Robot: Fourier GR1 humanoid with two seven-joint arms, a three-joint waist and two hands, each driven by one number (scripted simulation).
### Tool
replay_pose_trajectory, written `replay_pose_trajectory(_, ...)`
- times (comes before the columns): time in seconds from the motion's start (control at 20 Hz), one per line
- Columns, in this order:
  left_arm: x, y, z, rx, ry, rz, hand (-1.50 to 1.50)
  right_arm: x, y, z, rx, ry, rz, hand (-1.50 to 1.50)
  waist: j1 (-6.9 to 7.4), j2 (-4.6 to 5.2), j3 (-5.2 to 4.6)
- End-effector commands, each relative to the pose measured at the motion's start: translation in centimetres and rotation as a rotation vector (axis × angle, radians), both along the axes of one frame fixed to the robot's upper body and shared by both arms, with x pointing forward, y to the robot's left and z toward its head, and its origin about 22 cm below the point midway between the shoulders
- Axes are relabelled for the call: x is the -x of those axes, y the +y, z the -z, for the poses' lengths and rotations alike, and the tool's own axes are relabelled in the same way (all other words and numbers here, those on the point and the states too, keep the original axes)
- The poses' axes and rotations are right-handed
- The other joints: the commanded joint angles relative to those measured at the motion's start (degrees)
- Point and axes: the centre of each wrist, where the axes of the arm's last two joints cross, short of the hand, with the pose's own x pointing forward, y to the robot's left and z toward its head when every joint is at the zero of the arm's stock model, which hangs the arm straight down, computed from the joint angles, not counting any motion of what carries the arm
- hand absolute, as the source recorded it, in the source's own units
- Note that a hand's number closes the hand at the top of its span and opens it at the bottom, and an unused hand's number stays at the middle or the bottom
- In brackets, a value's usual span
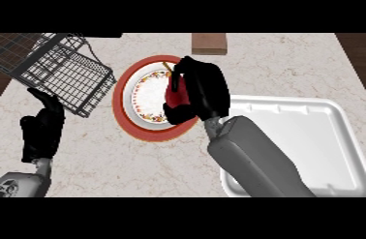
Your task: Pick the pear from the tray and place it in the plate
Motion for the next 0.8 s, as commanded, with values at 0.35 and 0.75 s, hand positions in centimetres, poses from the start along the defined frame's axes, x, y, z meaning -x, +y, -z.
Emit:
replay_pose_trajectory(0.35, -2.4, -5.1, -1.2, 0.025, -0.057, 0.197, 0.00, -4.2, 4.0, 2.3, 0.266, 0.091, 0.067, 1.50, 1.05, 0.96, -0.19)
replay_pose_trajectory(0.75, -3.3, -5.7, -2.5, 0.036, -0.067, 0.232, 0.00, -4.5, 2.0, 6.7, 0.031, 0.260, 0.102, -1.50, 2.40, 1.70, -0.05)
